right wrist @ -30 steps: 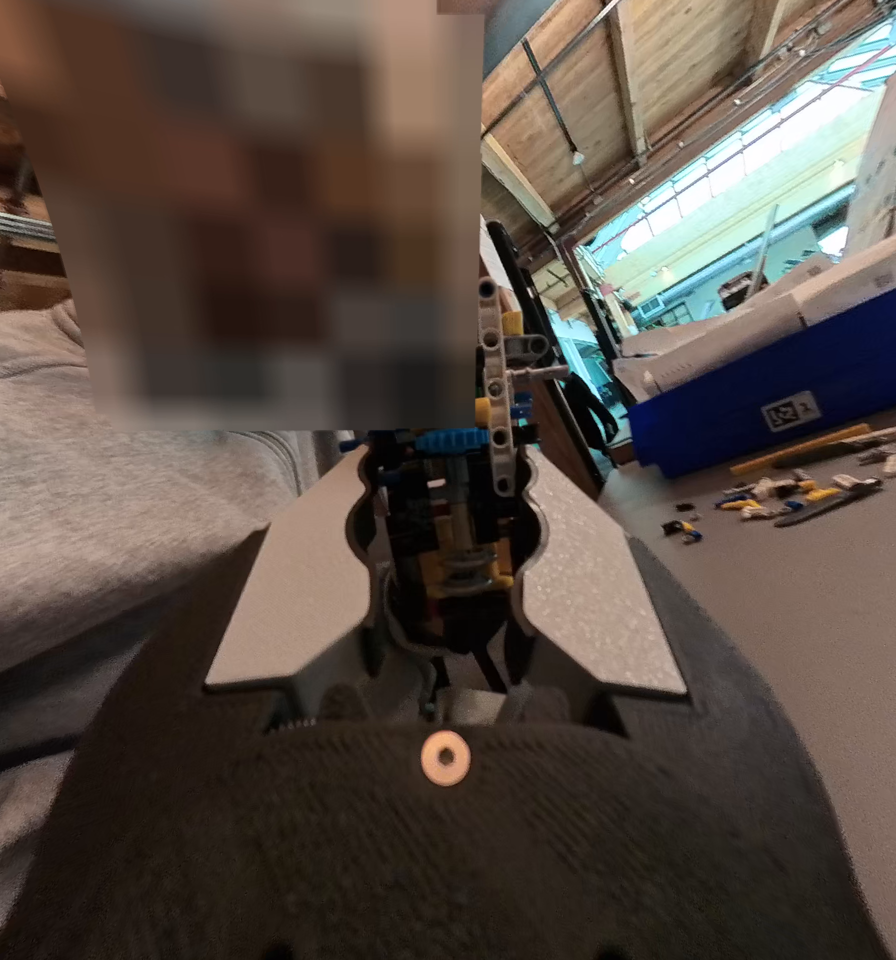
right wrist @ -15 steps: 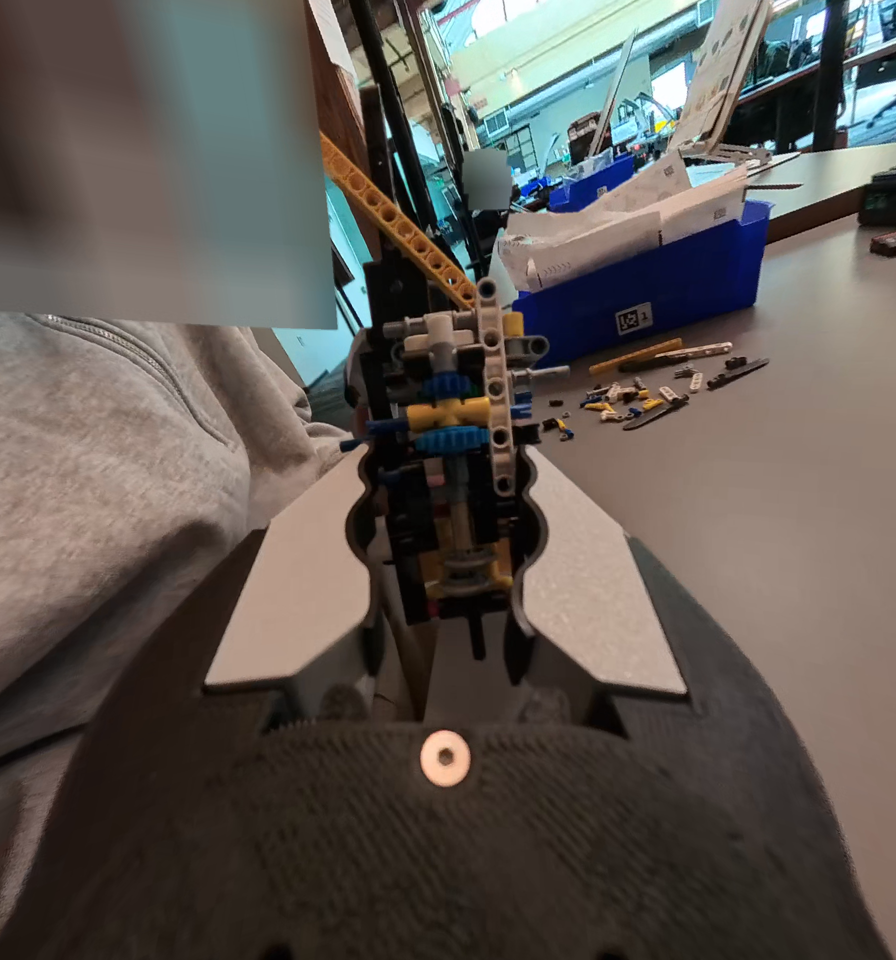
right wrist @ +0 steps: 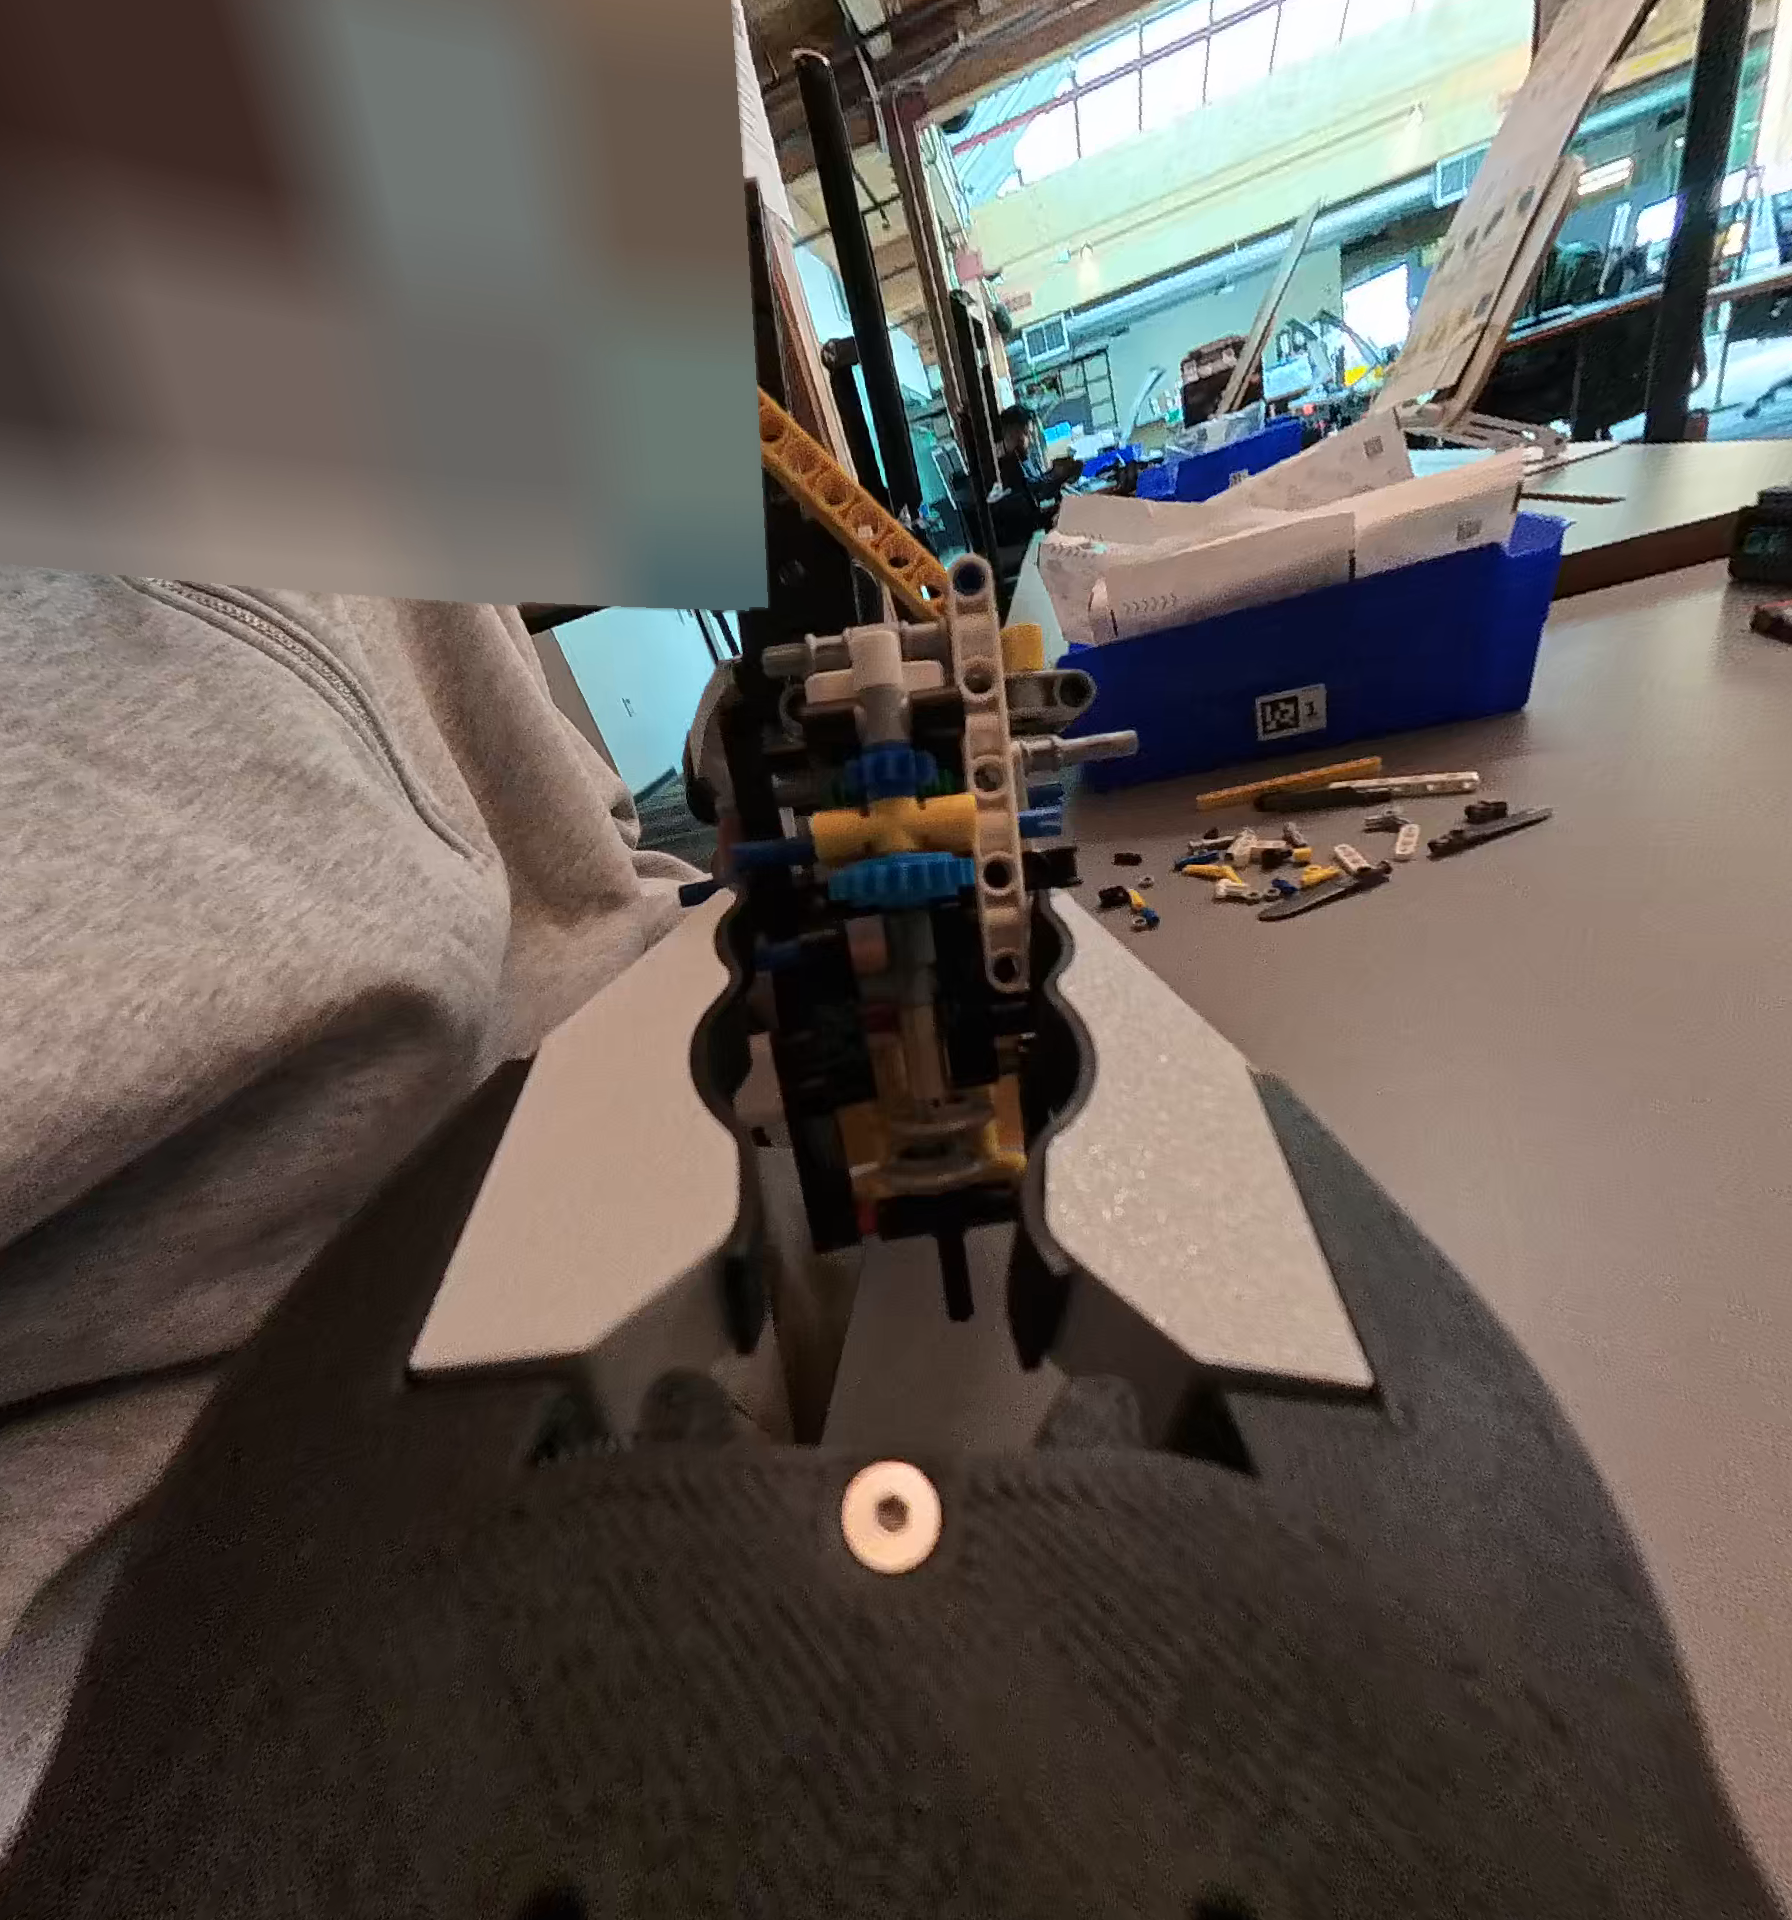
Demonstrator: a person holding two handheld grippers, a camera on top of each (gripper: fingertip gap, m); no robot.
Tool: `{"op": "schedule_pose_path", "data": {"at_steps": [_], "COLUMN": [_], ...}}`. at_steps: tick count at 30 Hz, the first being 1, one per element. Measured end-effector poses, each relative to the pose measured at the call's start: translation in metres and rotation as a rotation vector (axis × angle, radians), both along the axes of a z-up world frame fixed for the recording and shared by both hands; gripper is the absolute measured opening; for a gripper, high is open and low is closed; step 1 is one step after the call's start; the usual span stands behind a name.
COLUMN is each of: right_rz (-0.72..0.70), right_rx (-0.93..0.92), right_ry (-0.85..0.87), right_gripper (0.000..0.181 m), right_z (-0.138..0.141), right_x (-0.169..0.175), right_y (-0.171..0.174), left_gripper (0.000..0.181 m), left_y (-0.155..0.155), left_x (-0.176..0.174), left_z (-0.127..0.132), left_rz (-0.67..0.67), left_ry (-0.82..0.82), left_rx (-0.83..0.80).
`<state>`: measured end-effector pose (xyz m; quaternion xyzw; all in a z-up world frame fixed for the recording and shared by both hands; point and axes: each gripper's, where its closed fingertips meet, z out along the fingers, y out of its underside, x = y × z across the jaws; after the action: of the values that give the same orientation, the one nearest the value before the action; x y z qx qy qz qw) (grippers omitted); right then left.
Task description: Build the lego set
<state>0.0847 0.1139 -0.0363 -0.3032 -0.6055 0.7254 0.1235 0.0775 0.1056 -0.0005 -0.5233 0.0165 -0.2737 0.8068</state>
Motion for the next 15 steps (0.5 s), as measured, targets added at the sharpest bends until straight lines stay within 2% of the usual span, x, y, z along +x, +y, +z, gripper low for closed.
{"op": "schedule_pose_path", "data": {"at_steps": [6,15], "right_rz": [0.036,0.070], "right_rx": [-0.085,-0.158], "right_ry": [0.061,0.052], "right_gripper": [0.051,0.051], "right_z": [-0.0021,-0.0058], "right_x": [0.0035,-0.0041], "right_y": [0.0005,-0.0015], "left_gripper": [0.048,0.048], "left_y": [0.0016,0.0020], "left_x": [0.0056,-0.0024], "left_z": [-0.0007,-0.0029], "left_rz": [0.068,0.128], "left_ry": [0.036,0.031], "left_rx": [0.000,-0.026]}}
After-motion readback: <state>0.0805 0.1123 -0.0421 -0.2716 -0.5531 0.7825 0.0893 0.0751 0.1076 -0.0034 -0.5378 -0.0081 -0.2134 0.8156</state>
